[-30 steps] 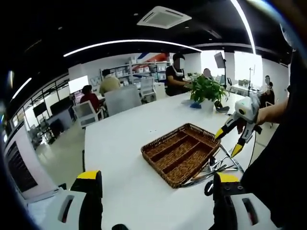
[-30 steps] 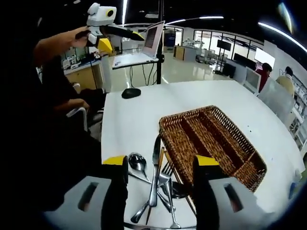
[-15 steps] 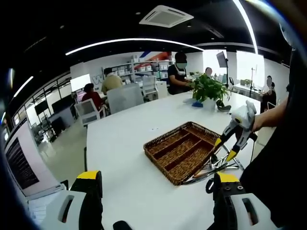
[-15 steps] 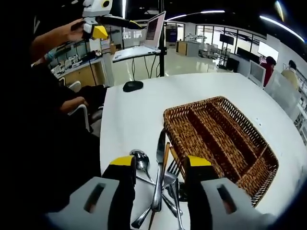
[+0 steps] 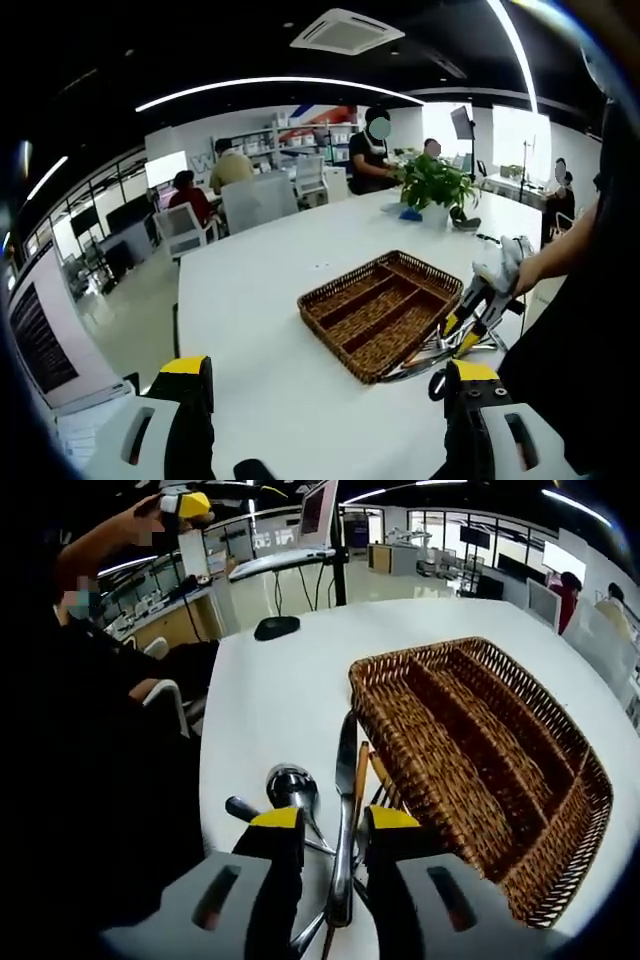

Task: Arrange the knives, forks, and spoons in their matching storage slots by inserting each utensil handle-first until every utensil is classified and aligned in the correct compartment

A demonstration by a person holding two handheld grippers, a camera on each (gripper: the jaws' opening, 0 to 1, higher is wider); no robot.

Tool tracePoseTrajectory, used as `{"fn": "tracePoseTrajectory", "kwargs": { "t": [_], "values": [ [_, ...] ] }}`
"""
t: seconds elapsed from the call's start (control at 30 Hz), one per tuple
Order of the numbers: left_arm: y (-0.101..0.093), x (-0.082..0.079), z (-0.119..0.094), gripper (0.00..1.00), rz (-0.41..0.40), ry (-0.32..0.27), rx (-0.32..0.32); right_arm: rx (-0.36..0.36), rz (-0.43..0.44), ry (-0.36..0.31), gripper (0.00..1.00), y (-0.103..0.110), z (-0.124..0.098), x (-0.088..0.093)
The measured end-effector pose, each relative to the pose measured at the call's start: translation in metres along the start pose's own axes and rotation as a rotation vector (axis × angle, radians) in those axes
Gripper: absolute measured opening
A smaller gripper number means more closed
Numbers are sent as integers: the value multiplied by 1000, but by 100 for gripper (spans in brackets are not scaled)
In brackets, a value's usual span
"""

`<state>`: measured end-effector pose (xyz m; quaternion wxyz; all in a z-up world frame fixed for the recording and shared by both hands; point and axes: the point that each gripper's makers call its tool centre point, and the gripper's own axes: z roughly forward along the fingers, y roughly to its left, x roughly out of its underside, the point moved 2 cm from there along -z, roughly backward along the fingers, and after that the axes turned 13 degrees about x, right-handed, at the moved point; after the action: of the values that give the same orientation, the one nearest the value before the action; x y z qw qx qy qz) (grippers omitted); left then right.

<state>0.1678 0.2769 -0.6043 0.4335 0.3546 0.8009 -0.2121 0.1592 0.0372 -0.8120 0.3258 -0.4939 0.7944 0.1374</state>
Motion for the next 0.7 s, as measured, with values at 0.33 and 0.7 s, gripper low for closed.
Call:
{"fn": "tracePoseTrajectory", "kwargs": {
  "t": [0.33, 0.7],
  "values": [
    [2, 5, -2, 100, -8, 9, -7, -19, 12, 60, 16, 4, 14, 14],
    [2, 7, -1, 100, -17, 8, -5, -8, -8, 101, 13, 6, 22, 19]
  ]
}}
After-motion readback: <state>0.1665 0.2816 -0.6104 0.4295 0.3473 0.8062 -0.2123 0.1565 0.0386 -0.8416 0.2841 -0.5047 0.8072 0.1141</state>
